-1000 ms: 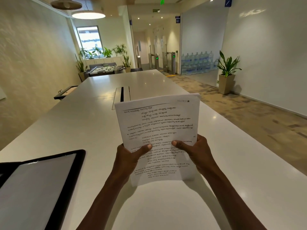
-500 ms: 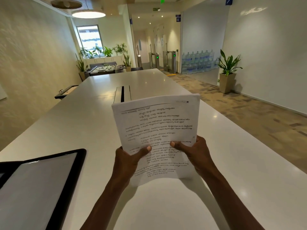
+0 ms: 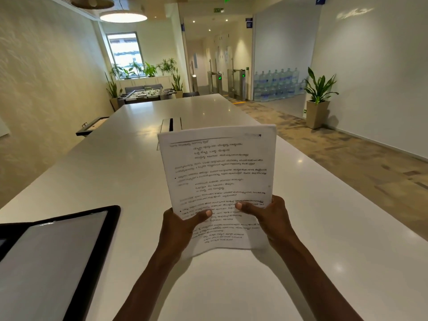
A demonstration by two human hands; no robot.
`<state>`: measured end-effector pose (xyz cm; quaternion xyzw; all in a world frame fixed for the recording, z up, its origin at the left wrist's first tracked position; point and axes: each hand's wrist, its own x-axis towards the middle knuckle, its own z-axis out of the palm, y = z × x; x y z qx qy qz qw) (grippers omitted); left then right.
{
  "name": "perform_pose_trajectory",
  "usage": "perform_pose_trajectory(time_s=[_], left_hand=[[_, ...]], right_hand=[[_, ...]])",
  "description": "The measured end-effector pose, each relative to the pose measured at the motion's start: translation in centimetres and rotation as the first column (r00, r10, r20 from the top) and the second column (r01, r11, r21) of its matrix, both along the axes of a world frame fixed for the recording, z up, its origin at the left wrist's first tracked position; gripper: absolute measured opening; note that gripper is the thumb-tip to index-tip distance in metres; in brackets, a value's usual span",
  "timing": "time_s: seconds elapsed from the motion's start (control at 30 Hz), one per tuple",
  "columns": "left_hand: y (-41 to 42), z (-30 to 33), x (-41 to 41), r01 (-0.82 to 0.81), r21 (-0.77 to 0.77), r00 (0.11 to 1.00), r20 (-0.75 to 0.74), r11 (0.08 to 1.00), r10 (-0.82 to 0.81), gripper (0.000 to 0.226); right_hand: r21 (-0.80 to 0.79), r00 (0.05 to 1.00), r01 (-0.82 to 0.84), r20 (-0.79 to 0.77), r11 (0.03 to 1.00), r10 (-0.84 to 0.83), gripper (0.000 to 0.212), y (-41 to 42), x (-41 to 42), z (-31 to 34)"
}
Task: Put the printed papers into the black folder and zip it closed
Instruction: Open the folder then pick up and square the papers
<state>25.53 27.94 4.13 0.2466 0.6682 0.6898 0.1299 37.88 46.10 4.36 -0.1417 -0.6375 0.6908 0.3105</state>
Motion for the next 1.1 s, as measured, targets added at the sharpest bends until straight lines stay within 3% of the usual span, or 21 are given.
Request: perform_pose_trajectory(time_s=[0.17, 0.3, 0.37, 0.5, 0.57, 0.73, 0.83, 0.97, 1.1], left_hand=[[-1.0, 0.5, -0.9, -0.013, 0.006, 1.000, 0.008, 1.000, 0.013, 0.042], [-1.0, 0.5, -0.5, -0.042, 0.210, 0.994, 0.110, 0.977, 0.019, 0.043], [-0.2, 0.8, 0.3, 0.018, 0.333, 0.987, 0.143, 0.943, -0.069, 0.047], [2.1, 2.0, 2.5, 0.104, 0.503, 0.979, 0.098, 0.858, -0.177, 0.066], [2.7, 2.3, 3.2, 0.070, 0.531, 0.985, 0.098, 0.845, -0.144, 0.062], [2.2, 2.5, 2.8, -0.034, 0.480, 0.996, 0.084, 0.876, -0.008, 0.047], [1.3, 2.8, 2.0, -0.024, 0.436, 1.000, -0.005, 0.900, 0.029, 0.042], [-0.7, 2.8, 0.2, -0.030, 0.338, 0.995, -0.083, 0.941, 0.061, 0.037], [-2.4, 2.5, -1.7, -0.036, 0.225, 0.993, -0.104, 0.974, 0.061, 0.036]], right_hand=[[-0.173, 0.992, 0.025, -0.114, 0.985, -0.045, 0.038, 0.2, -0.2, 1.0], [-0.365, 0.956, -0.033, -0.285, 0.931, -0.077, 0.039, 0.1, -0.9, 2.1], [-0.439, 0.937, -0.092, -0.343, 0.894, -0.072, 0.045, -0.4, -1.4, 2.3], [-0.543, 0.916, -0.255, -0.400, 0.800, 0.021, 0.059, -2.3, -2.3, 2.1], [-0.588, 0.910, -0.297, -0.413, 0.752, 0.036, 0.059, -2.8, -2.4, 2.0], [-0.616, 0.899, -0.320, -0.438, 0.720, 0.024, 0.048, -3.2, -2.4, 1.8], [-0.607, 0.898, -0.307, -0.439, 0.733, 0.013, 0.059, -2.4, -2.2, 1.5], [-0.572, 0.876, -0.242, -0.476, 0.784, -0.076, 0.050, 0.9, -0.7, 1.5], [-0.491, 0.952, -0.068, -0.292, 0.868, -0.091, 0.038, 5.1, 1.5, 1.2]])
